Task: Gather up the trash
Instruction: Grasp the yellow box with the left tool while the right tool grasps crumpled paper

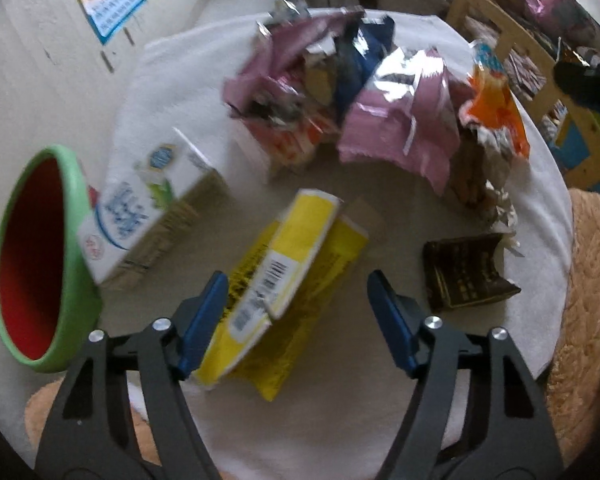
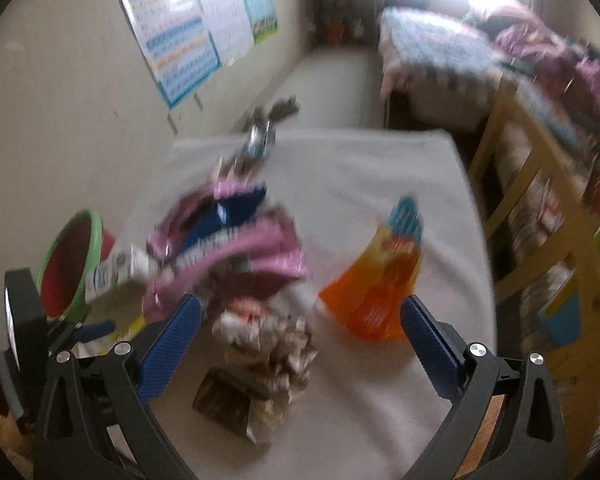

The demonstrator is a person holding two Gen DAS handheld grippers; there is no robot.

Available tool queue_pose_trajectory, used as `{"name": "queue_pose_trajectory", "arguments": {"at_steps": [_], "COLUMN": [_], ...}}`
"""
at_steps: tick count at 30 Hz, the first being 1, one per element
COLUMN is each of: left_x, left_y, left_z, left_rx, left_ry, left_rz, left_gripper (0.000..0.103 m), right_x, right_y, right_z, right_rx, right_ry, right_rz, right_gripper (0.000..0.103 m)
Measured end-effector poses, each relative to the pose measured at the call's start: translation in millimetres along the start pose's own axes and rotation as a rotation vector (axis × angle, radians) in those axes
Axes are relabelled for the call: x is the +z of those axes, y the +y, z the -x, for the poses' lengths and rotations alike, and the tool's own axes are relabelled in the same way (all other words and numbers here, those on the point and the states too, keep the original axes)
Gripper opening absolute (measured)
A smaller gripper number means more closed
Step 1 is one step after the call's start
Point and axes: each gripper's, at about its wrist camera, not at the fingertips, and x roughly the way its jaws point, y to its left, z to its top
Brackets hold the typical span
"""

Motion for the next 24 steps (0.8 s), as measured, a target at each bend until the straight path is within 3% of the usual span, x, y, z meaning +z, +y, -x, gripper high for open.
{"name": "queue_pose_trajectory", "arguments": {"at_steps": [2, 4, 5, 7, 12, 17, 19, 24], "left_x": [-1.6, -1.3, -0.5, 0.0, -2.5, -2.0, -1.4, 1.0], "left_y": [-1.5, -0.2, 2.5, 9.7, 10.8, 9.1, 8.1, 20.3], "left_z": [-3.6, -3.5, -2.7, -0.6, 5.7, 16.7, 24.1, 51.4], "left_rx": [-0.001, 0.028, 0.021, -0.023, -0.056, -0.052, -0.043, -0.019], "left_ry": [0.011, 0.013, 0.01, 0.001, -0.01, -0.038, -0.063, -0.139], "left_rz": [-0.007, -0.005, 0.007, 0.044, 0.054, 0.064, 0.079, 0.129], "left_gripper": [0.061, 0.047, 0.046, 0.033, 0.033, 0.033, 0.033, 0.033], "right_x": [-3.3, -6.3, -7.2, -9.6, -13.9, -18.6, -18.4, -15.1], "right_y": [2.2, 5.6, 7.7, 8.9, 6.1, -0.3, -3.1, -5.5], "right_z": [-11.3, -20.9, -26.7, -34.8, -52.0, -56.1, -53.6, -34.9], "right_rx": [0.008, 0.016, 0.028, 0.053, 0.102, 0.163, 0.171, 0.193], "right_ry": [0.033, 0.062, 0.075, 0.096, 0.162, 0.185, 0.186, 0.141], "right_rz": [0.002, 0.007, 0.01, 0.005, -0.042, -0.074, -0.086, -0.094], "right_gripper": [0.096, 0.093, 0.091, 0.089, 0.084, 0.047, 0.037, 0.029]}}
